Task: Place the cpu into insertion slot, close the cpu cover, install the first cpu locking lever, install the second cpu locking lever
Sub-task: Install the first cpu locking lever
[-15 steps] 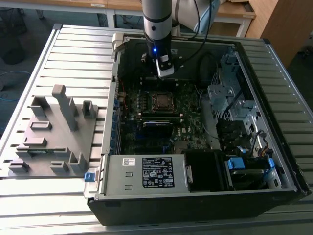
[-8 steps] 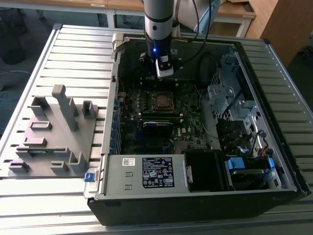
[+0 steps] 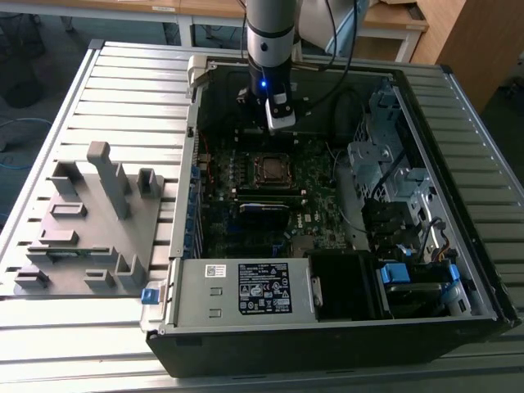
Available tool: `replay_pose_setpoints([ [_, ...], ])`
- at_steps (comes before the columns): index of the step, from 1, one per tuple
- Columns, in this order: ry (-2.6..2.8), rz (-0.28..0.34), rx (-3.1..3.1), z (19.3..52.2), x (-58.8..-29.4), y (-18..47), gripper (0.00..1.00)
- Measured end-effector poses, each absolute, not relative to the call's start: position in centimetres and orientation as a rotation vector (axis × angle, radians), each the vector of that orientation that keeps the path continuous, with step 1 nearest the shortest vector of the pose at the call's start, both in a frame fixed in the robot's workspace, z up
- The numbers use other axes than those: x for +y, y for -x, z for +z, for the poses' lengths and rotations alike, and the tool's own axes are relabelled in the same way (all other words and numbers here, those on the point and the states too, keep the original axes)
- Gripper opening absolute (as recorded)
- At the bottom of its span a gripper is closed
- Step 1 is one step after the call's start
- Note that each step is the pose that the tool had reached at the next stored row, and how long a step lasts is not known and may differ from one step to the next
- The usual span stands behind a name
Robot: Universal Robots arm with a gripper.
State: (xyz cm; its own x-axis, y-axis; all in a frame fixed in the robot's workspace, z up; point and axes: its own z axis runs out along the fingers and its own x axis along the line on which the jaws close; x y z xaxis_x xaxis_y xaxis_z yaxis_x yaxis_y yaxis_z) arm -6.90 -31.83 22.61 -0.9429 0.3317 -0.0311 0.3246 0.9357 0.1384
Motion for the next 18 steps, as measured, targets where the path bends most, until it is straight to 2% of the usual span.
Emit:
replay_pose_setpoints([
  [14, -0.472, 0.204, 3.046, 22.5, -31.8, 5.5, 0.10],
  [18, -0.471, 0.188, 3.046, 22.5, -31.9, 5.5, 0.10],
])
